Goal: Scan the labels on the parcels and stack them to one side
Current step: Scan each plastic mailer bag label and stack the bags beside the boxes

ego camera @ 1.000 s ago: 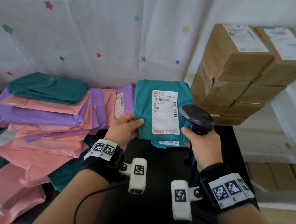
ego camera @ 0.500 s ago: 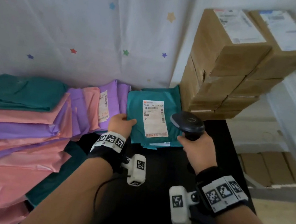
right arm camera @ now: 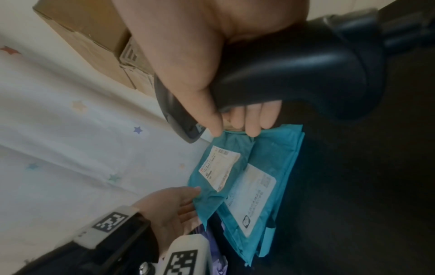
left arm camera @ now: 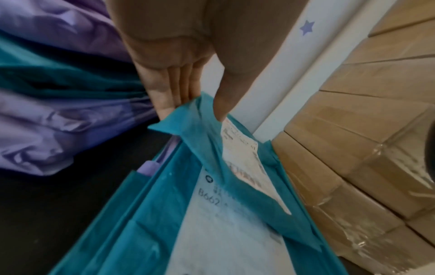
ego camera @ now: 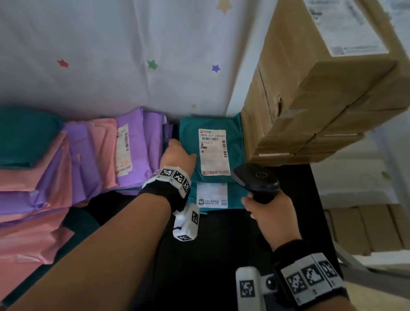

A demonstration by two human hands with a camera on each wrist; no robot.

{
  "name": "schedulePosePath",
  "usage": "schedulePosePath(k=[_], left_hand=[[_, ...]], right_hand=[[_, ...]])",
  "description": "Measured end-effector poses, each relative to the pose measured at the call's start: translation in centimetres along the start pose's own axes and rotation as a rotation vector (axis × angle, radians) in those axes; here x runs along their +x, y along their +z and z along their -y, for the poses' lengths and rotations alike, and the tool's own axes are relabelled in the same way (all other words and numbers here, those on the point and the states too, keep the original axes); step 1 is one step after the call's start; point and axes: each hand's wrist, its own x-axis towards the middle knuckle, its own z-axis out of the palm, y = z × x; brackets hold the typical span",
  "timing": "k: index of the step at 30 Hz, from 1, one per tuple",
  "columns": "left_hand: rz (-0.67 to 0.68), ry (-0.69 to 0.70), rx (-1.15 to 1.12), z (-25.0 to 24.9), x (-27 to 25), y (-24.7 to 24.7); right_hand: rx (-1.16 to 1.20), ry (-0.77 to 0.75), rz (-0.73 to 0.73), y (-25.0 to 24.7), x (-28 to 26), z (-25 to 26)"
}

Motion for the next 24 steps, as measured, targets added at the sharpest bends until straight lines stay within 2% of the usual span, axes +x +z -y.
schedulePosePath(k=[4,7,14,21,24], left_hand=[[0.103,0.041,0.200,0.5,-0.6,-0.5],[0.079,0.096,0.142,0.8,-1.7,-1.4],[-0.155,0.291,0.020,3.1,-4.7,-8.8],[-0.486,0.333,0.255,8.8,-6.2,-19.2],[-0.509,0.290,0.426,11.2,-6.0,-22.8]], right_hand=[[0.032,-0.009,0.006,0.7,0.5,-0.1],[0.082,-0.035,0.008,1.3,0.4,0.3],[0.192,-0.176,-0.017,2.8,-2.0,3.3],[0.241,-0.314,0.069,7.6,-6.4,7.2],[0.235,-0.362,0.102,9.6,-8.2,8.3]])
